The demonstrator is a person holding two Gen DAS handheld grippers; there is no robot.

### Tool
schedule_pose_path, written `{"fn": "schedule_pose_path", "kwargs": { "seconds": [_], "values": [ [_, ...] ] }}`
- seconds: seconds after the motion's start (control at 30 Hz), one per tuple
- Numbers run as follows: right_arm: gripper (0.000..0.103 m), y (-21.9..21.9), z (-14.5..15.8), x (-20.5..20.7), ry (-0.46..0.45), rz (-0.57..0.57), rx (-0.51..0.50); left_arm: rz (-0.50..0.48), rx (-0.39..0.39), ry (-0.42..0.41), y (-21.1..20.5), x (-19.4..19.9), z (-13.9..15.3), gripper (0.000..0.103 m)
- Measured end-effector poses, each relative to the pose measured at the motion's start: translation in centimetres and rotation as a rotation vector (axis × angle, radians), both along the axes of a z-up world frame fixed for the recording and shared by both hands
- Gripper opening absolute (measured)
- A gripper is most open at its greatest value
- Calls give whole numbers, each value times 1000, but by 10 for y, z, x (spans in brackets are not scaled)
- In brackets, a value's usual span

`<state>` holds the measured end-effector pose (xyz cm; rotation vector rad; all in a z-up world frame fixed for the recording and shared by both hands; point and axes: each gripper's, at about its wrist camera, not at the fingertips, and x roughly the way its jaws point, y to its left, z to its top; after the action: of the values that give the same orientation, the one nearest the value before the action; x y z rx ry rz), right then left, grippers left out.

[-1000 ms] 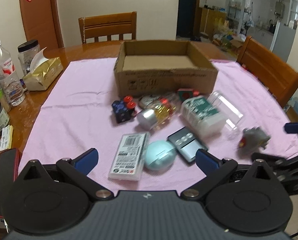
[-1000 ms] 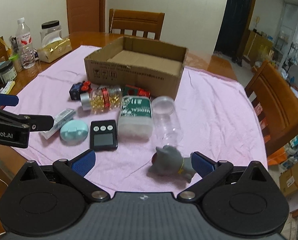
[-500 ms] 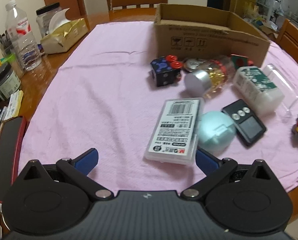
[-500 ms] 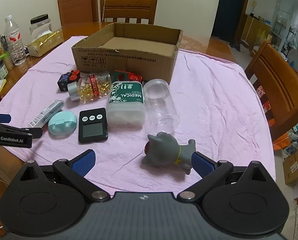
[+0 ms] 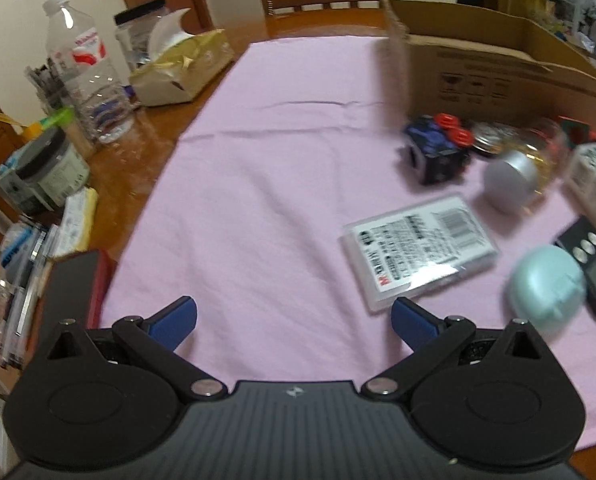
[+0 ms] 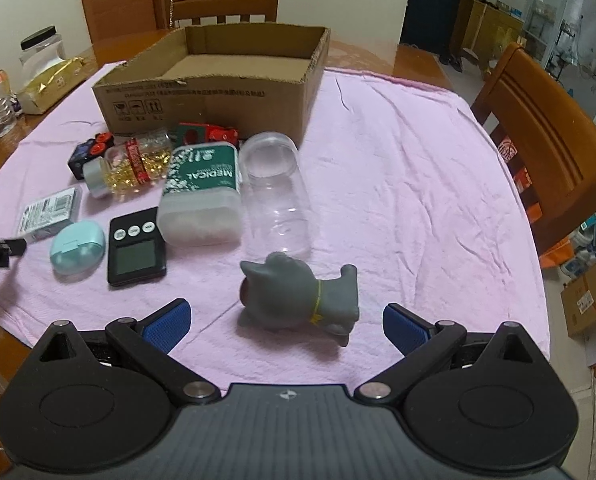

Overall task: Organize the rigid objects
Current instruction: 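Grasp the white card pack with left tool while right tool grasps grey toy dog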

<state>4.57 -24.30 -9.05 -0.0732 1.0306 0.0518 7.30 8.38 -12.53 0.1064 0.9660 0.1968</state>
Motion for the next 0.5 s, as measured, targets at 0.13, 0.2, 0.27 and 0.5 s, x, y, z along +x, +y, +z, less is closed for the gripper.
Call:
{"fn": "schedule_pose_path", "kwargs": {
  "seconds": [0.13, 0.2, 0.27, 0.5],
  "values": [
    [103, -3, -12, 2, 31, 2, 2, -5, -40, 5, 1, 2, 10, 102],
    [103, -4, -19, 3, 43, 1, 1, -32, -100, -4, -3, 2, 18, 102],
    [103, -4, -25, 4, 53, -1, 3, -65, -141, -18, -12, 6, 24, 102],
    [103, -5, -39, 10, 75, -13, 6, -108, -149, -14, -41, 43, 14, 102]
  ]
}}
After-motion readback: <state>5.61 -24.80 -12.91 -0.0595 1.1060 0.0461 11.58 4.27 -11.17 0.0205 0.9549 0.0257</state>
